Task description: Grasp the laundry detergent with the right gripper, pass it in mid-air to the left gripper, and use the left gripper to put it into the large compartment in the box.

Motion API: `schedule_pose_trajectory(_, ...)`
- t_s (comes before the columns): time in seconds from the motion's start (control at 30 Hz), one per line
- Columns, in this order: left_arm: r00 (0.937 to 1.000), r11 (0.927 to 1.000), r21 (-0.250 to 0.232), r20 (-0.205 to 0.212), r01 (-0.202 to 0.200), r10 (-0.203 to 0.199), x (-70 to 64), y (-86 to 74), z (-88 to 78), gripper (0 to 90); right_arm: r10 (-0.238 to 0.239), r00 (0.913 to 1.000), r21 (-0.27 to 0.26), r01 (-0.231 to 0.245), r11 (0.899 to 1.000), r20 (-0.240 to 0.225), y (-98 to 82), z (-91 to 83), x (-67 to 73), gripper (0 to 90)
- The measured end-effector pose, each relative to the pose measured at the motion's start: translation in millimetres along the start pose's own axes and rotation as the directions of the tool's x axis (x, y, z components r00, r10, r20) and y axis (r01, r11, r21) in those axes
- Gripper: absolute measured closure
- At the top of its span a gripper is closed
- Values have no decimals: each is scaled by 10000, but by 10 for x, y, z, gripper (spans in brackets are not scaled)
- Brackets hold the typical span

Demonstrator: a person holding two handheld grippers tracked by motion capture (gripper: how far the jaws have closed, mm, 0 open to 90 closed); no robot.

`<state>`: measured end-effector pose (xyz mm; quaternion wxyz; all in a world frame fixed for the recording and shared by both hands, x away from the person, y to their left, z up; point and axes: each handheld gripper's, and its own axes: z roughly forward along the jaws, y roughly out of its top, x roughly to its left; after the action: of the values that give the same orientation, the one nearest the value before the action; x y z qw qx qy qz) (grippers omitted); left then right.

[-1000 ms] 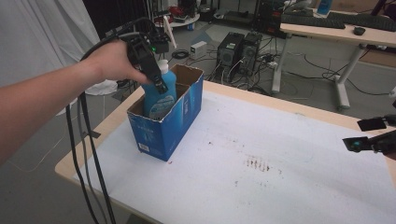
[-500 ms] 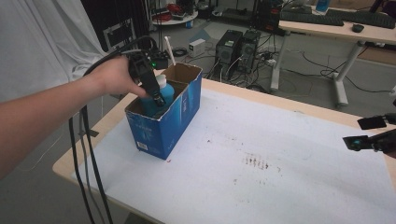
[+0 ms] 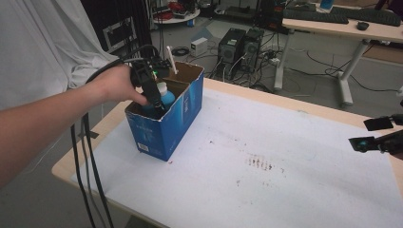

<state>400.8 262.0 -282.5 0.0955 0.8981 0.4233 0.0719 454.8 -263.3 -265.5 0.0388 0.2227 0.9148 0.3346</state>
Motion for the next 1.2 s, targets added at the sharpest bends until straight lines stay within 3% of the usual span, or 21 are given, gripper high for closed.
schedule_pose_trajectory(0.93, 9999, 9992, 386, 21, -132, 132, -21, 16, 12, 346, -28, 10000, -45, 28, 10000, -34, -40, -11, 20, 127)
schedule_pose_trajectory(1.2, 9995, 9980, 535, -20, -327, 329, -52, 22, 27, 261, -48, 10000, -45, 47, 10000, -46, -49, -14, 15, 127)
